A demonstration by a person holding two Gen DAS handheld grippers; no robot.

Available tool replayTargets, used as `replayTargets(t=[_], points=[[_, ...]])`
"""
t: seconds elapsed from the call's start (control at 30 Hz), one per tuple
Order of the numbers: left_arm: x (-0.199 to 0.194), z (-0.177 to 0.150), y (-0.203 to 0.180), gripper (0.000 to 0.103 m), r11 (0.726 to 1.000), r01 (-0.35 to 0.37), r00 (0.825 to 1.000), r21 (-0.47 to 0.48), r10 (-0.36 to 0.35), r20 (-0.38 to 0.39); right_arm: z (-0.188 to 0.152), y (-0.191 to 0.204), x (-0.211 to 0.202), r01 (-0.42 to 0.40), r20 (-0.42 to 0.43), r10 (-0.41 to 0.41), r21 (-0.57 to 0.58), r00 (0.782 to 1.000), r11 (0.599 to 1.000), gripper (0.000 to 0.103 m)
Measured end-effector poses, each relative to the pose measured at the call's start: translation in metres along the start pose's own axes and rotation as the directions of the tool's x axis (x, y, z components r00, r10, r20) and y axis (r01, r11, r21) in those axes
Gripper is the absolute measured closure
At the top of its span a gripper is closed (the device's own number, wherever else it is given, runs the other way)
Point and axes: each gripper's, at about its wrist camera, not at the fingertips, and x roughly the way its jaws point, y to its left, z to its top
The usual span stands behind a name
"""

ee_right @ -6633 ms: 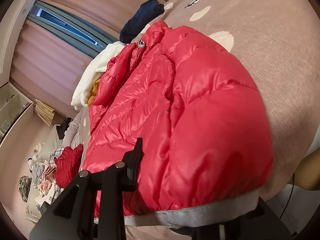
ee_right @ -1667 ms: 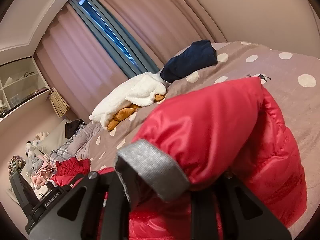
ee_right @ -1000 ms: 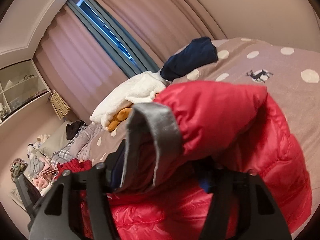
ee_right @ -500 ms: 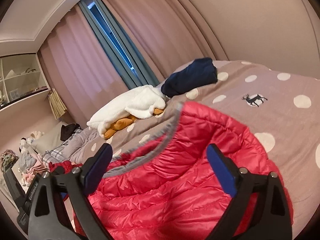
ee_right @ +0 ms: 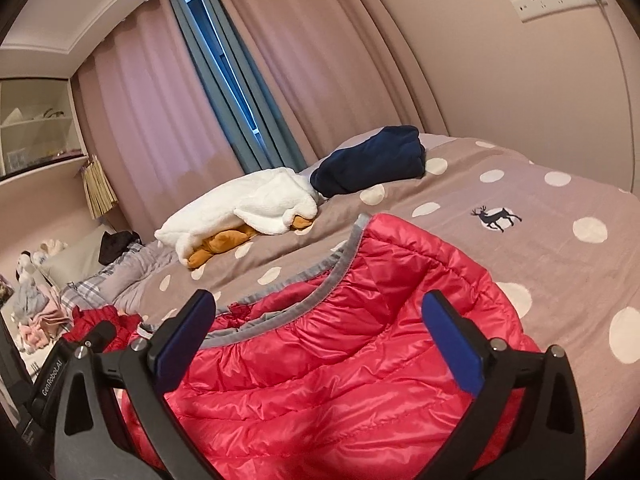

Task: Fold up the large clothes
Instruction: 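Open both tools and press the folded hem flat onto the jacket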

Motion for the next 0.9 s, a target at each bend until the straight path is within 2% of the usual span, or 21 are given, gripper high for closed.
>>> replayTargets(t=[0.13,0.27,0.37,0.57,0.63,0.7,0.8,0.9], points=[[0.01,-0.002,0.0,0.001,1.0,-0.006,1.0,0.02,0.006,-0.022,-0.002,-0.001,0.012,0.021,-0.008,-0.022,-0.024,1.0,0.999,0.0],[0.022,-0.008,0.003,0.001,0.998,-0.05,0.998,0.039,0.051,-0.031,-0.007,-0.004,0.022,0.051,-0.023,-0.051,-0.04,0.998,0.998,0.0],[0.038,-0.013,0.01,0.001,0.997,-0.072,0.995,0.034,0.074,-0.066,-0.011,-0.012,0.035,0.058,-0.045,-0.059,-0.021,0.997,0.998,0.0],[0.078,-0.038,0.033,0.001,0.995,-0.097,0.979,-0.004,0.094,-0.183,-0.027,-0.033,0.07,0.083,-0.14,-0.08,0.012,0.987,0.997,0.0],[0.098,-0.051,0.036,0.001,0.993,-0.119,0.965,0.013,0.119,-0.232,-0.038,-0.04,0.087,0.088,-0.202,-0.079,0.035,0.976,0.995,0.0],[0.112,-0.057,0.035,0.001,0.989,-0.144,0.952,0.032,0.148,-0.269,-0.049,-0.041,0.103,0.121,-0.239,-0.115,0.007,0.964,0.993,0.0],[0.113,-0.059,0.035,0.001,0.987,-0.158,0.952,0.038,0.163,-0.261,-0.054,-0.033,0.114,0.171,-0.236,-0.18,-0.057,0.955,0.984,0.0],[0.109,-0.062,0.04,0.001,0.989,-0.146,0.96,0.018,0.146,-0.241,-0.056,-0.039,0.118,0.159,-0.242,-0.167,-0.05,0.956,0.986,0.0]])
